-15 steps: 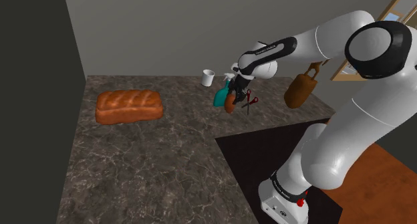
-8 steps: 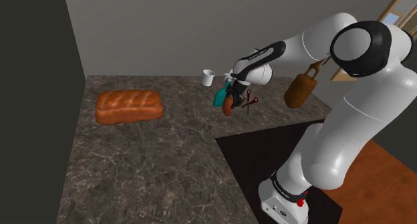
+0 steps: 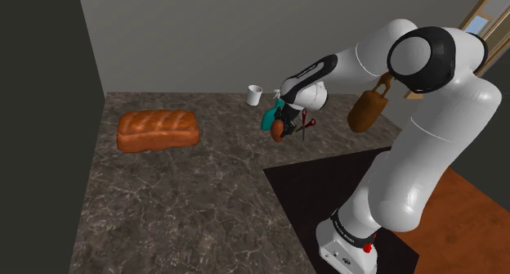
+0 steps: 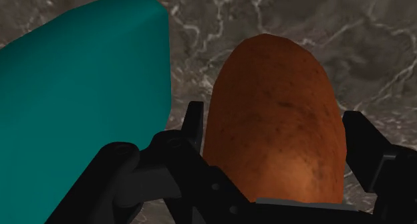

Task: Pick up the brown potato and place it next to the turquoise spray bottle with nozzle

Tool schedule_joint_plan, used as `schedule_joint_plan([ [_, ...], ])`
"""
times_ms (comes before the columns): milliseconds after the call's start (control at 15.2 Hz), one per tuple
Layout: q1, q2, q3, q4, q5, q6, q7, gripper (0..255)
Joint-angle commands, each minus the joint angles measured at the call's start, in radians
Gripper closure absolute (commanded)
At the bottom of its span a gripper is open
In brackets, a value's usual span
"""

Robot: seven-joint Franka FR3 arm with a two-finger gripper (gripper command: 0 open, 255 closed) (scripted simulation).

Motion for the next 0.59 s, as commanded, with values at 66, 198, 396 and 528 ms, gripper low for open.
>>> schedule_joint_plan([
  [66, -0.003, 0.006, -0.001, -0.004, 0.002, 0.001, -0.002, 255],
  [198, -0.003, 0.006, -0.001, -0.004, 0.002, 0.001, -0.002, 255],
  [396, -0.001, 0.002, -0.002, -0.005, -0.003, 0.0, 0.003, 0],
  [528, -0.001, 0.002, -0.001, -0.005, -0.003, 0.0, 0.003, 0],
])
